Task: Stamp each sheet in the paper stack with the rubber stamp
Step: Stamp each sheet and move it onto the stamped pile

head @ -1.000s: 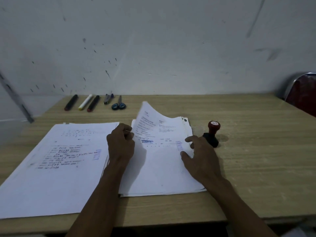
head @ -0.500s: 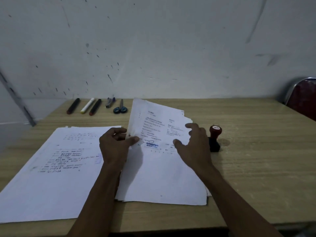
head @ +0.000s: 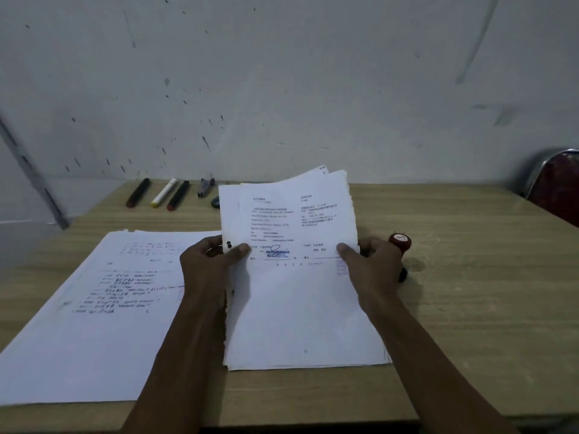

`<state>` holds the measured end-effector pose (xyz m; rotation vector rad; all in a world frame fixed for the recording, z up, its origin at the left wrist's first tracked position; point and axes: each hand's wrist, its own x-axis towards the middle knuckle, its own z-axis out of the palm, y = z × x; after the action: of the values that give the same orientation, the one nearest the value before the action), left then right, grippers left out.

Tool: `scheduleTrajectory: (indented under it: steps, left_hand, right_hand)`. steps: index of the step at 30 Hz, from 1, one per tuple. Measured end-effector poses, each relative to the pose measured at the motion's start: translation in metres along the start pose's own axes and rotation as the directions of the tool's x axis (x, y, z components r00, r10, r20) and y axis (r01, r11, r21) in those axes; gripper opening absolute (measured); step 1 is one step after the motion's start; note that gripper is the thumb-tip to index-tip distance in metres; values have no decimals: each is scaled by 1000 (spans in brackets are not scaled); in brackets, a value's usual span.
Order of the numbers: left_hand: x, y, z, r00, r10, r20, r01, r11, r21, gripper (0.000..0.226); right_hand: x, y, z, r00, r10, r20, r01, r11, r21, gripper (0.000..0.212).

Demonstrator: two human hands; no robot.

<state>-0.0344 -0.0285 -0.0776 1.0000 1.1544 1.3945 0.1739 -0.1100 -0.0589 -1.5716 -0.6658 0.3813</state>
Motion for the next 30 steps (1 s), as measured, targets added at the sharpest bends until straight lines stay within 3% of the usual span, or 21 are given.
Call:
scheduleTrajectory:
  steps: [5,10,13,17,20,22,24,26,28,30]
  left_hand:
    - [-1,-7,8,990,141,-5,-132,940,313,63]
    - [-7,-8,15,967,231,108,-252,804,538,38]
    - [-10,-8,19,962,232,142,-272,786,556,49]
    - [-7,-9,21,950,272,154,-309,738,600,70]
    - [-14,6,20,961,241,136,-276,826,491,69]
    - [-20,21,15,985,103,135,-144,928,344,66]
    - [-22,31,7,965,-51,258,9,987,160,51]
    - [-23,36,-2,914,-116,388,121,993,11,32]
    - [-24,44,-8,919,-123,375,130,992,7,23]
    - [-21,53,-19,960,-79,269,38,987,156,16]
  right_hand:
    - [-9,-2,-11,972,-225,-69,203,951,-232,13]
    - [-17,-4,-20,963,-260,-71,209,886,-414,9]
    - [-18,-5,-25,951,-299,-81,240,878,-414,9]
    - [-14,-14,-29,940,-332,-72,304,917,-259,3]
    - [-14,-28,-32,957,-286,-46,282,956,-78,7]
    - [-14,-39,-34,980,-198,-4,198,977,80,10]
    - [-13,-46,-35,992,-113,48,103,977,185,7]
    - [-11,-48,-30,995,-69,74,54,979,196,11]
    - [-8,-47,-23,995,-65,80,53,988,143,16]
    - [-8,-48,-14,991,-49,124,34,993,115,14]
